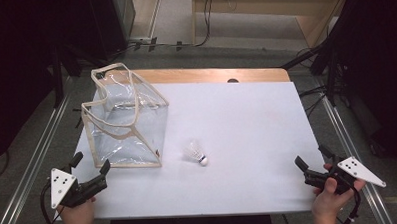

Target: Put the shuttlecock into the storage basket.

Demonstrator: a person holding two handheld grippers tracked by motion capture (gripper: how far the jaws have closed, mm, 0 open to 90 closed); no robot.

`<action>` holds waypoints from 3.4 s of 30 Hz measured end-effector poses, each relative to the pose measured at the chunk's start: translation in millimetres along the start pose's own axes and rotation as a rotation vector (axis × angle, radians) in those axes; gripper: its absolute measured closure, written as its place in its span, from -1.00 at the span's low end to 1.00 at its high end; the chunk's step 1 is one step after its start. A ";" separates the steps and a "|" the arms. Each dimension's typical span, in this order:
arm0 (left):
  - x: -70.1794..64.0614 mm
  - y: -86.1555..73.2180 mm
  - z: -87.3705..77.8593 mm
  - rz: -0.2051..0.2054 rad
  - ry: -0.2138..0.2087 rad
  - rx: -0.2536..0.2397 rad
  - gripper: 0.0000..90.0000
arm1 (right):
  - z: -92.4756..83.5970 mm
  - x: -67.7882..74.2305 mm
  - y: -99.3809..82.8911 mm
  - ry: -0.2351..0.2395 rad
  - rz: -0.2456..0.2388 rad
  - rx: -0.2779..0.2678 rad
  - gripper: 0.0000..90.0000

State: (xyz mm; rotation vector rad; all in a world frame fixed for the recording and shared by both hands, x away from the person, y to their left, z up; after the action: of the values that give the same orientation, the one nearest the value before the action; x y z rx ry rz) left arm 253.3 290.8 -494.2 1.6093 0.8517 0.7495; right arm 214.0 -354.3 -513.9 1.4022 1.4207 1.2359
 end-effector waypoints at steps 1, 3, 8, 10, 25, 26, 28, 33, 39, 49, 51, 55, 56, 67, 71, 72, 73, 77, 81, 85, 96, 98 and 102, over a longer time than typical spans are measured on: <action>0.1 0.0 0.0 -0.001 0.000 0.000 -0.70 | -0.1 1.1 0.5 0.002 0.002 0.001 -1.00; 0.1 -0.1 0.1 -0.001 0.002 -0.001 -0.70 | 1.0 4.8 3.0 0.013 -0.012 -0.004 -1.00; -1.2 -0.3 0.7 0.007 0.003 0.003 -0.70 | 1.8 23.8 11.8 0.047 -0.055 -0.005 -1.00; -0.6 -0.2 0.4 0.003 0.003 0.000 -0.70 | 2.6 31.1 14.4 0.046 -0.079 0.002 -1.00; -1.5 -0.5 0.9 0.015 0.006 0.007 -0.70 | 20.9 74.9 39.1 0.165 -0.137 0.049 -1.00; -1.7 -0.5 1.0 0.016 0.006 0.007 -0.70 | 22.3 77.7 41.2 0.170 -0.141 0.048 -1.00; -2.0 -0.5 1.1 0.017 0.007 0.008 -0.70 | 24.1 82.9 44.8 0.180 -0.160 0.054 -1.00; -1.5 -0.4 0.9 0.015 0.006 0.006 -0.70 | 27.7 92.8 53.5 0.201 -0.168 0.060 -1.00; -1.9 -0.5 0.9 0.017 0.006 0.008 -0.70 | 31.4 106.8 63.5 0.237 -0.192 0.071 -1.00; -1.6 -0.2 0.9 0.012 0.009 0.001 -0.70 | 40.0 132.8 74.4 0.289 -0.242 0.111 -1.00; -1.6 -0.2 1.0 0.013 0.009 0.002 -0.70 | 43.5 138.2 76.7 0.301 -0.253 0.120 -1.00; -1.5 -0.1 1.1 0.012 0.008 0.001 -0.70 | 50.0 150.5 80.2 0.325 -0.273 0.133 -1.00; -1.5 -0.1 1.1 0.013 0.007 0.001 -0.70 | 51.4 153.4 80.2 0.330 -0.279 0.142 -1.00; -1.5 -0.1 1.2 0.012 0.005 0.001 -0.70 | 67.3 179.7 76.6 0.374 -0.325 0.202 -1.00; -1.6 -0.1 1.3 0.013 0.005 0.002 -0.70 | 69.9 184.0 74.7 0.383 -0.340 0.219 -1.00; -1.6 0.0 1.3 0.012 0.004 0.000 -0.70 | 71.1 185.6 73.9 0.384 -0.342 0.227 -1.00; -1.5 0.0 1.3 0.012 0.005 0.001 -0.70 | 72.0 186.8 73.2 0.384 -0.345 0.235 -1.00; -1.5 0.0 1.3 0.011 0.004 -0.001 -0.70 | 76.7 192.0 70.8 0.384 -0.349 0.256 -1.00; -1.7 -0.1 1.2 0.013 0.002 -0.001 -0.70 | 81.4 199.2 68.5 0.387 -0.362 0.285 -1.00; -1.8 -0.1 1.2 0.014 0.002 -0.001 -0.70 | 85.3 206.2 66.8 0.398 -0.380 0.312 -1.00; -1.9 -0.1 1.2 0.015 0.003 0.001 -0.70 | 98.1 225.0 54.5 0.434 -0.444 0.394 -1.00; -2.0 -0.1 1.2 0.015 0.003 0.001 -0.70 | 100.1 227.6 52.1 0.432 -0.460 0.411 -1.00; -2.0 -0.1 1.2 0.016 0.003 0.001 -0.70 | 102.7 231.8 49.5 0.435 -0.479 0.435 -1.00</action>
State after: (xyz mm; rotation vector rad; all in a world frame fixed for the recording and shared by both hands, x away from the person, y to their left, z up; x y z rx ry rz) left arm 253.2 288.5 -494.6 1.6178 0.8428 0.7631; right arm 303.2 -116.7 -465.7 0.9824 2.2759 0.9807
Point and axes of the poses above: each handheld gripper's, and its own axes: z roughly forward along the jaws, y roughly out of its top, x roughly to its left, the point moved 4 cm from there along z, roughly forward along the jaws, and after that the axes turned 13 degrees about -y, right-handed, at the moved point
